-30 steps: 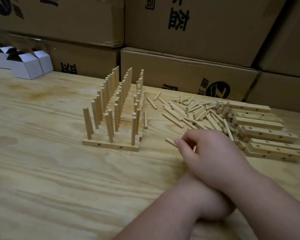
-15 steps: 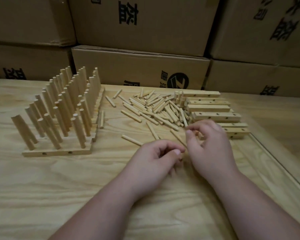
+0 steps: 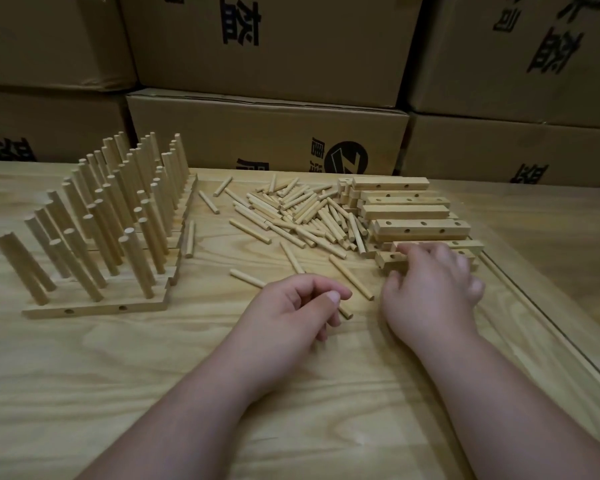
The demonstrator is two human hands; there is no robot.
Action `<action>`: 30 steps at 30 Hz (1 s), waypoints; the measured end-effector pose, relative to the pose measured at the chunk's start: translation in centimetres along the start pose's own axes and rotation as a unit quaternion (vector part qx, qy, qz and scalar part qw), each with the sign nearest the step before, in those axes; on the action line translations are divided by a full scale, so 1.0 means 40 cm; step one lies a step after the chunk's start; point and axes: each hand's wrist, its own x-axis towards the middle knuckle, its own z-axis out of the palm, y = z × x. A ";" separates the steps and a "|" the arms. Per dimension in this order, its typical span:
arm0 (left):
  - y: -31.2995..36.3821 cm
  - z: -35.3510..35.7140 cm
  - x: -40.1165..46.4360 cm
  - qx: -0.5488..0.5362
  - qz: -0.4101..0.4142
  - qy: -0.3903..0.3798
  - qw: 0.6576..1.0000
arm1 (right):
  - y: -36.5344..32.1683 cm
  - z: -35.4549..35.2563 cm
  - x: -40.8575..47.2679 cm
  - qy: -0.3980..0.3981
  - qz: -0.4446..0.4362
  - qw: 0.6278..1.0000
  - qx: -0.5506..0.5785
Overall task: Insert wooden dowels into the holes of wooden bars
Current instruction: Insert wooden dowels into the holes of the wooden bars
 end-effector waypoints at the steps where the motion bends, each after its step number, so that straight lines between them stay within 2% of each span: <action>1: 0.001 -0.001 -0.001 -0.001 -0.002 -0.001 1.000 | 0.007 -0.001 0.004 -0.005 0.008 1.000 -0.006; 7: 0.006 0.001 -0.003 -0.010 -0.002 0.004 1.000 | 0.004 0.004 0.006 0.028 -0.056 0.998 0.000; 14: 0.009 0.001 -0.003 -0.016 -0.004 0.009 1.000 | 0.002 0.006 0.007 0.018 -0.113 0.993 -0.011; 16: 0.007 0.001 0.000 -0.027 0.001 0.019 0.999 | -0.003 0.004 0.006 0.041 -0.134 0.990 -0.001; 18: 0.006 0.000 0.005 -0.054 0.004 0.048 0.997 | -0.009 -0.002 0.001 0.095 -0.162 0.981 0.052; 21: 0.006 -0.006 0.016 -0.129 -0.006 0.095 0.987 | -0.025 -0.006 -0.016 0.145 -0.243 0.945 0.166; 24: -0.001 -0.013 0.023 -0.177 -0.015 0.104 0.979 | -0.045 -0.003 -0.032 0.106 -0.343 0.902 0.242; 26: -0.004 -0.017 0.023 -0.177 -0.015 0.099 0.979 | -0.060 0.003 -0.045 0.063 -0.370 0.885 0.275; 30: -0.006 -0.021 0.028 -0.214 -0.017 0.113 0.970 | -0.065 0.007 -0.059 0.015 -0.298 0.871 0.390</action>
